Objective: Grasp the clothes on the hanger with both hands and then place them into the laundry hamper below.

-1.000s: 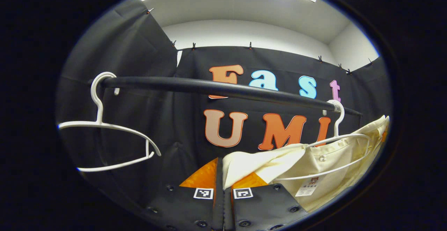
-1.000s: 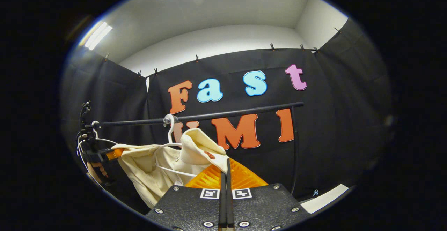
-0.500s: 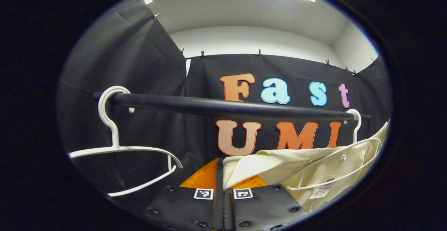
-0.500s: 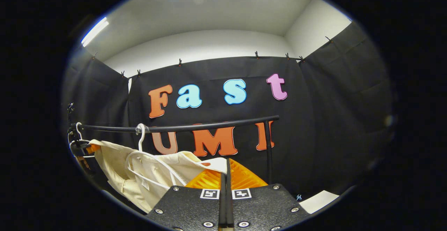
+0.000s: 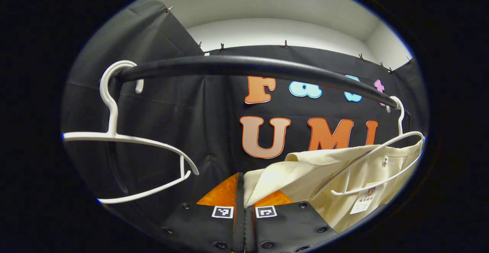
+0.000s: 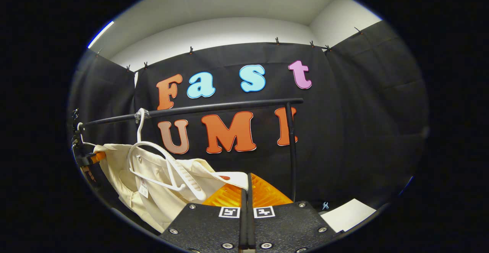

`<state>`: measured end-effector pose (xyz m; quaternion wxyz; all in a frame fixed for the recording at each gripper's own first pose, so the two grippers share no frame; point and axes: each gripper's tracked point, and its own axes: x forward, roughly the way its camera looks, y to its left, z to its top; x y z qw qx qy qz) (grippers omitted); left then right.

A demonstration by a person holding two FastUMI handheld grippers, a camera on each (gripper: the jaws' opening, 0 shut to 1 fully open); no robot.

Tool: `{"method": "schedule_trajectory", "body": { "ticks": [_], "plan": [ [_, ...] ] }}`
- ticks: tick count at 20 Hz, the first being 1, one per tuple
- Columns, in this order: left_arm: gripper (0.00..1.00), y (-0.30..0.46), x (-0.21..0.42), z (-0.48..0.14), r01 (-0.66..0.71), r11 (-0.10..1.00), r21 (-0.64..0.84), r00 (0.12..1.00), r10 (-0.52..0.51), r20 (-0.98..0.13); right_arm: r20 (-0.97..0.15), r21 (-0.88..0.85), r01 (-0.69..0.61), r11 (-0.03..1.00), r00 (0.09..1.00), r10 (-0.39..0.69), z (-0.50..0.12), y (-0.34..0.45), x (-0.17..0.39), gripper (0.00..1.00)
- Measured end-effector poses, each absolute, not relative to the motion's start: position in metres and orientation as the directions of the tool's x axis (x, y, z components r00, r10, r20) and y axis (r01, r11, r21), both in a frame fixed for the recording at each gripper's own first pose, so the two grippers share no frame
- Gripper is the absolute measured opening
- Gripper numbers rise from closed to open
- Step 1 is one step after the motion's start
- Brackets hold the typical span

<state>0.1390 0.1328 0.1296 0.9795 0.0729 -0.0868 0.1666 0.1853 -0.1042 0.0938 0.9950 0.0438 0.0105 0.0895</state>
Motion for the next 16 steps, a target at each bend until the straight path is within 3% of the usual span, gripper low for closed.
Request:
{"method": "schedule_trajectory", "body": {
  "ticks": [16],
  "plan": [
    [0.07,0.158,0.131,0.046,-0.355,0.931,0.089,0.934,0.356,0.005,-0.107,0.127,-0.169,0.977,0.977,0.183,0.029,-0.105,0.168,0.0]
  ]
}}
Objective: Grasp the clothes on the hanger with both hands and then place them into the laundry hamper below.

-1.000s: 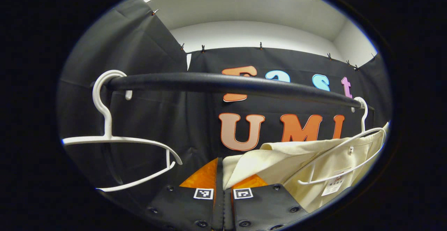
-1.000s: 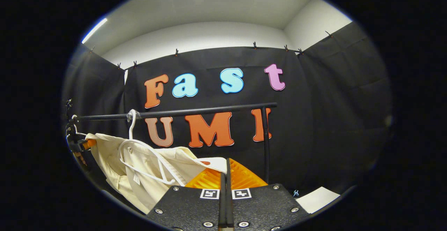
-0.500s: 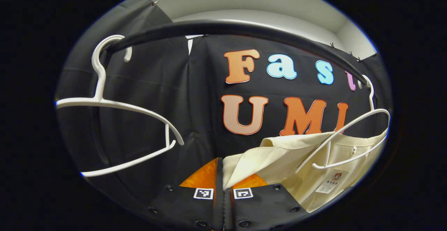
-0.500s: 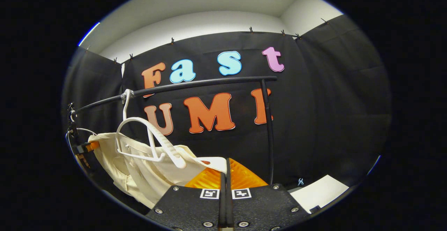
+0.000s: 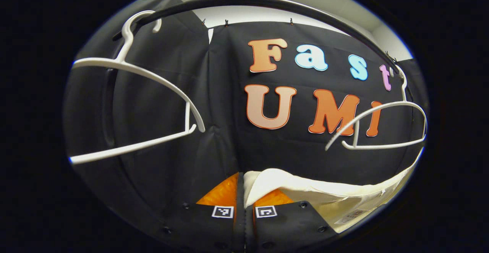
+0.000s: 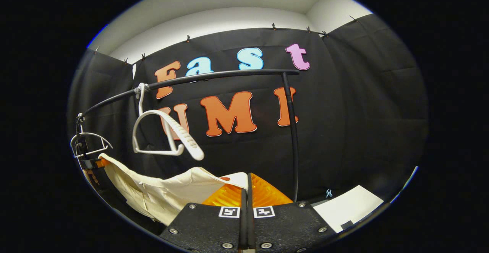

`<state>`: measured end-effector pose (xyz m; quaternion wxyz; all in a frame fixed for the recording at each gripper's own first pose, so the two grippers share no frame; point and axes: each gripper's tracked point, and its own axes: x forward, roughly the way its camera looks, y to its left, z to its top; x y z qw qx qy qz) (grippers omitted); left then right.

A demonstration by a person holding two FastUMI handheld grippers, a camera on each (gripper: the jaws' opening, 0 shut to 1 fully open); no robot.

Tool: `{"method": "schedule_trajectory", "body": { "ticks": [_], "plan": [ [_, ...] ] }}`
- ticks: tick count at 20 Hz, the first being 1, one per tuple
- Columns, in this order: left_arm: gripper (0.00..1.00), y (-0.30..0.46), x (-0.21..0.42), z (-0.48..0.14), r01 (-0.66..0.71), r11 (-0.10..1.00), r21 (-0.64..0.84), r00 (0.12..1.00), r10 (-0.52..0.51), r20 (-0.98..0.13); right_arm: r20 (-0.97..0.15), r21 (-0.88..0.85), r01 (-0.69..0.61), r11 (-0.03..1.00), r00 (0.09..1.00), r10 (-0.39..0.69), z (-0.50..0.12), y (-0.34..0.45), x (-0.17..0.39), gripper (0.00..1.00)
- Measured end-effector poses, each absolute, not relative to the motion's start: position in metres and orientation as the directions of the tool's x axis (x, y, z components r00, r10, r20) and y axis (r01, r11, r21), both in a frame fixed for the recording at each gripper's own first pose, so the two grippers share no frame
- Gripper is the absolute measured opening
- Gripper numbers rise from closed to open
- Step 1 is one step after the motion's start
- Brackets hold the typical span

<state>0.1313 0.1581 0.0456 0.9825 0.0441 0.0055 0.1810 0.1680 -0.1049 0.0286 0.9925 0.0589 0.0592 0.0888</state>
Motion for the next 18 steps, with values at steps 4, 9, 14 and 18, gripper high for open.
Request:
{"method": "schedule_trajectory", "body": {
  "ticks": [4,9,14,18],
  "plan": [
    [0.07,0.153,0.125,0.035,-0.345,0.935,0.078,0.938,0.347,-0.011,-0.124,0.135,-0.156,0.979,0.977,0.173,0.016,-0.106,0.168,0.0],
    [0.07,0.128,0.11,0.027,-0.313,0.947,0.068,0.948,0.316,-0.04,-0.154,0.172,-0.146,0.974,0.973,0.173,0.0,-0.104,0.159,0.0],
    [0.07,0.085,0.118,0.025,-0.234,0.971,0.057,0.97,0.237,-0.049,-0.162,0.217,-0.124,0.968,0.974,0.161,-0.011,-0.104,0.148,0.0],
    [0.07,0.033,0.127,0.015,-0.146,0.988,0.051,0.986,0.15,-0.07,-0.174,0.236,-0.139,0.962,0.968,0.182,-0.021,-0.088,0.138,0.0]
  ]
}}
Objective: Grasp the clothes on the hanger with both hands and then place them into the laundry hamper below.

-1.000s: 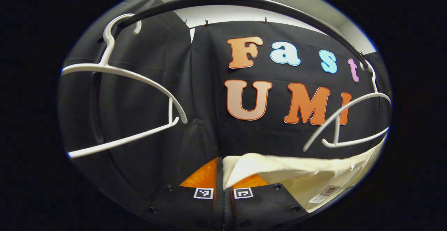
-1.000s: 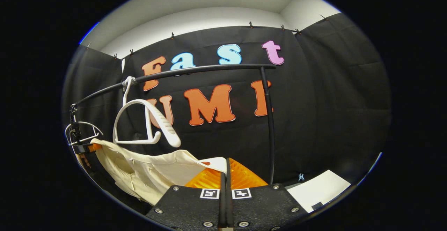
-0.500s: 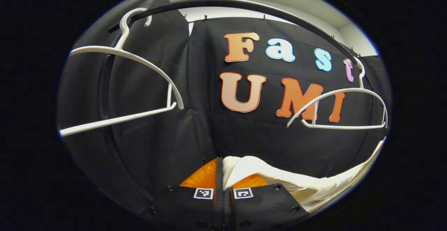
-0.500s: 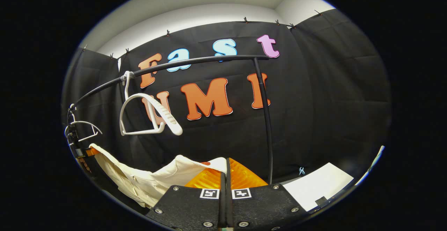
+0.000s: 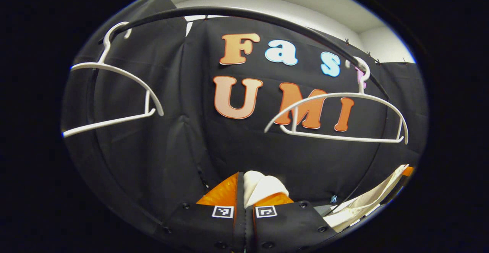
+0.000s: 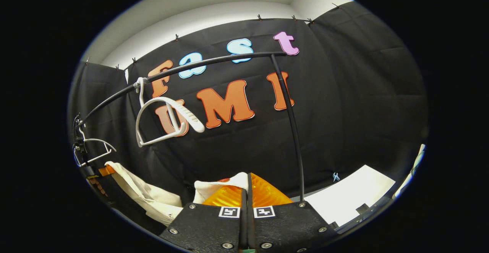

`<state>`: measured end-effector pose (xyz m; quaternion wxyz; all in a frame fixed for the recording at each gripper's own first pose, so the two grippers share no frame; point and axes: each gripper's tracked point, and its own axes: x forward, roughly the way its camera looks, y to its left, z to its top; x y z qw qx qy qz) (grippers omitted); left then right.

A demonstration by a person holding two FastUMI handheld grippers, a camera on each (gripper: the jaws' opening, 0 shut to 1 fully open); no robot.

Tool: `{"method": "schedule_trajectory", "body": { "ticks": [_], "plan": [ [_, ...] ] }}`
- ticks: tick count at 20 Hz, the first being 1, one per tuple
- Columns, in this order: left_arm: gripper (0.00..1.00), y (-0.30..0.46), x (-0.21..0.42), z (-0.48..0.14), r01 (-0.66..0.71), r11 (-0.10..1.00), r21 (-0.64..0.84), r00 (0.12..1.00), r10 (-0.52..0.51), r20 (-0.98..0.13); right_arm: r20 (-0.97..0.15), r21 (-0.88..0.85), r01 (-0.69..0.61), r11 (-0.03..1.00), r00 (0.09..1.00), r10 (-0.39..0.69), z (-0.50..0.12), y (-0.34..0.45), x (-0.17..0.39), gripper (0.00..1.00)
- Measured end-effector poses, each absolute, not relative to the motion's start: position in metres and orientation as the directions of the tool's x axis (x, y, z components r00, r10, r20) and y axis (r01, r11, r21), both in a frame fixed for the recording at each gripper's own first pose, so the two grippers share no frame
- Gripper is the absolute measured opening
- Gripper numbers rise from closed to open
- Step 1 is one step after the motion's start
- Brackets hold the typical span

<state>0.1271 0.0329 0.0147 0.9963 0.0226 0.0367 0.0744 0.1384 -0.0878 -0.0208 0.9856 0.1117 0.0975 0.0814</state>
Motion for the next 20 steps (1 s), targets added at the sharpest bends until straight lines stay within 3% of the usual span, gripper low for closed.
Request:
{"method": "schedule_trajectory", "body": {
  "ticks": [20],
  "plan": [
    [0.07,-0.078,0.131,-0.109,0.055,0.998,0.029,0.933,-0.041,-0.357,-0.32,0.215,-0.328,0.92,0.866,0.383,-0.106,0.021,0.114,0.0]
  ]
}}
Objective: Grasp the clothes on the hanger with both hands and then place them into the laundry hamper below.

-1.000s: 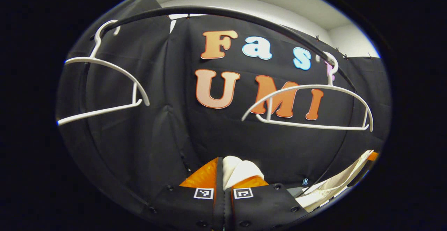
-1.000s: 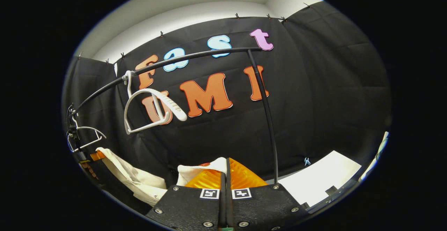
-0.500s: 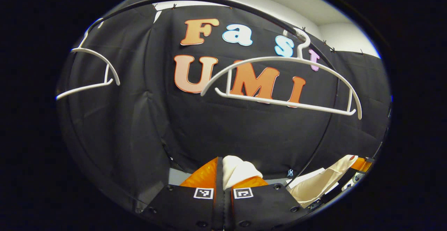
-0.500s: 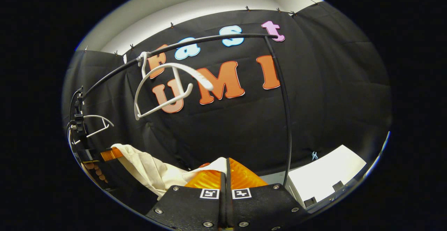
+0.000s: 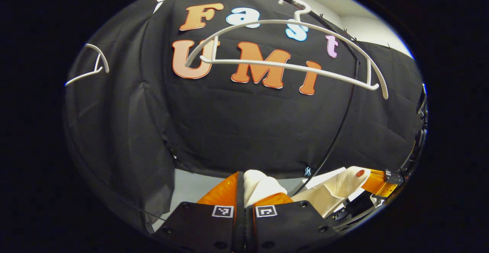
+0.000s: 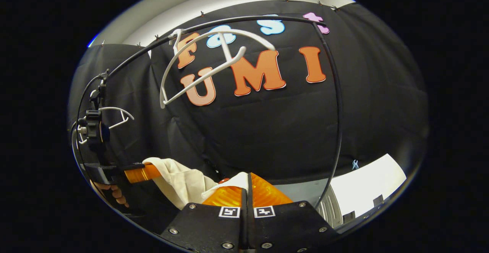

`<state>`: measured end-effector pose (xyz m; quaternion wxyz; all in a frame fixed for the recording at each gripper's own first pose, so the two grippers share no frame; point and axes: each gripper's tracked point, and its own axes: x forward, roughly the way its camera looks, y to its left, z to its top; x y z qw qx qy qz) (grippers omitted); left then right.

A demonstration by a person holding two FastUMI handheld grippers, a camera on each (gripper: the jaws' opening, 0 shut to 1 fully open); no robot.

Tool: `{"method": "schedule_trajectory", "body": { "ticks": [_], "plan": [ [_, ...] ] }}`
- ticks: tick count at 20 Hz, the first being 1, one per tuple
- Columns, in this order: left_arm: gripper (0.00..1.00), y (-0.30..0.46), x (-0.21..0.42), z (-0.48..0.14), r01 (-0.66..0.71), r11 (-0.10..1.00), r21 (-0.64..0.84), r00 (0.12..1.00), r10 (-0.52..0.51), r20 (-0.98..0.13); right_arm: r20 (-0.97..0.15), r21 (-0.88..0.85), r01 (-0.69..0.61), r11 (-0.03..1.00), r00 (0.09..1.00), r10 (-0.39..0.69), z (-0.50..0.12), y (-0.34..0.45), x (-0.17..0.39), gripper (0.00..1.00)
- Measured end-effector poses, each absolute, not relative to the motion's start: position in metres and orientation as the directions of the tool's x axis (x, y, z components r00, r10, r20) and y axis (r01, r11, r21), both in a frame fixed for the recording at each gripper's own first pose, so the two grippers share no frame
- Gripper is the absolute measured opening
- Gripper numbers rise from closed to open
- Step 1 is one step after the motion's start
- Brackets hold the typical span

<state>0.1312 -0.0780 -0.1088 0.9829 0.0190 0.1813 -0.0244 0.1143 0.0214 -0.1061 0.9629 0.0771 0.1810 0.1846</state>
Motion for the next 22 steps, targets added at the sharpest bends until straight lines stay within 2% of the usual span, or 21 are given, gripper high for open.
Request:
{"method": "schedule_trajectory", "body": {
  "ticks": [9,18,22],
  "plan": [
    [0.07,-0.059,0.139,-0.174,0.007,1.0,0.002,0.859,-0.005,-0.512,-0.409,0.193,-0.422,0.886,0.786,0.463,-0.16,0.08,0.13,0.0],
    [0.07,-0.03,0.124,-0.251,-0.058,0.998,-0.03,0.699,0.019,-0.715,-0.575,0.17,-0.404,0.899,0.701,0.423,-0.251,0.087,0.141,0.0],
    [0.07,-0.019,0.119,-0.303,-0.052,0.999,-0.013,0.595,0.021,-0.804,-0.662,0.154,-0.379,0.912,0.646,0.38,-0.303,0.086,0.146,0.0]
  ]
}}
